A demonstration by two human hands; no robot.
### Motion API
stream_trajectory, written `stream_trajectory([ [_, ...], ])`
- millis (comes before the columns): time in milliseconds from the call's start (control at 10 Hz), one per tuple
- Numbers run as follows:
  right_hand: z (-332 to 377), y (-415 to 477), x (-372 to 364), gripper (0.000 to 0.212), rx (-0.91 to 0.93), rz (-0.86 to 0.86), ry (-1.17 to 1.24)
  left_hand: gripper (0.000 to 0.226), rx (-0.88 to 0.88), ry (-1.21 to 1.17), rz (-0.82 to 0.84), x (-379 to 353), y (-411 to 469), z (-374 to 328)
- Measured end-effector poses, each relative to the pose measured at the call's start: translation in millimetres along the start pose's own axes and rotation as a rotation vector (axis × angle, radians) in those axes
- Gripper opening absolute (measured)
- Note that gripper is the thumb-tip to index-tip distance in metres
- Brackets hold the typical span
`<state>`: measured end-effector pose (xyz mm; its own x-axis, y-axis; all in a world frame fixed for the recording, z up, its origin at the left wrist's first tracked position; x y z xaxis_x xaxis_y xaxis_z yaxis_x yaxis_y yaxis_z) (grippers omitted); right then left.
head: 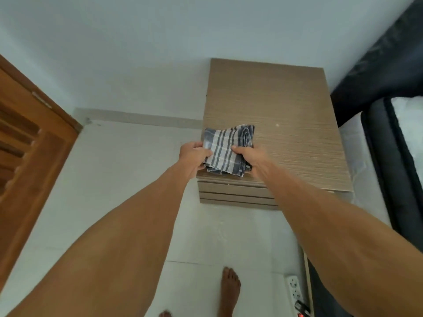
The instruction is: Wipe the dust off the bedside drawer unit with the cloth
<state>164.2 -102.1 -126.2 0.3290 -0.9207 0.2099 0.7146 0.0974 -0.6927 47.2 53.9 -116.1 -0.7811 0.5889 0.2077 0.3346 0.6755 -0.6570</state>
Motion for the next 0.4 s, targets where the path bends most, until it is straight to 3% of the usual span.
stream_trajectory([
  [100,-1.6,12.6,4.7,0.030,0.029,-0.005,-0.023,0.025,-0.027,0.034,-0.095,-5.3,13.4,9.7],
  [300,-5.2,42.0,20.8,0.064,0.197,-0.105,-0.293,0.027,-0.064,0.090,-0.199,2.7,12.3,19.8],
  [400,0.3,3.9,51.6,0.048,0.342,-0.242,-0.524,0.047,-0.135,0.232,-0.348,43.2,-18.9,36.2],
])
Point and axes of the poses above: each hand's wrist, its own y-axis towards the middle knuckle, its own x-axis out of the back of the hand, z = x × y, the point moved 10 cm from there along y, towards the middle knuckle, and after that the axes turned 11 degrees about -z, right-handed, at the moved point
